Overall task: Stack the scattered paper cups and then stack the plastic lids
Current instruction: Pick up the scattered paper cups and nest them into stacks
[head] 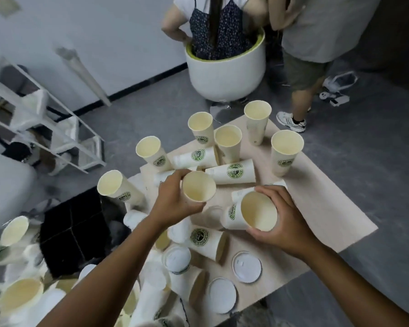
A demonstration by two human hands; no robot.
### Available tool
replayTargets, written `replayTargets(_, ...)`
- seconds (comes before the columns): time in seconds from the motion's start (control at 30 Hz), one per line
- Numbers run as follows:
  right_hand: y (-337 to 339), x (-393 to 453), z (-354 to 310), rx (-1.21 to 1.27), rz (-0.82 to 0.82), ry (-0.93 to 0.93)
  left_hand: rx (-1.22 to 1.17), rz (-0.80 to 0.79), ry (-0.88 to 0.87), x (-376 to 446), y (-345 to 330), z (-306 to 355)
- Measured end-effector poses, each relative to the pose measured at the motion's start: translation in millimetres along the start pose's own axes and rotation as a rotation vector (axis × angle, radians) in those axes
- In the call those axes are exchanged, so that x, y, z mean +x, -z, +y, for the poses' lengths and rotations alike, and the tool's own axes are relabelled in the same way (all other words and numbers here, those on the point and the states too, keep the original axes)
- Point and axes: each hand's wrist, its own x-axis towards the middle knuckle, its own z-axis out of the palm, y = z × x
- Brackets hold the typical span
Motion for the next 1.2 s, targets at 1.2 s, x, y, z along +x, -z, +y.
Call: replayTargets(1.2,-74,-61,-280,-0.192,-0.181,0.495,-0.443,0.339,-0.166,-352,168,13)
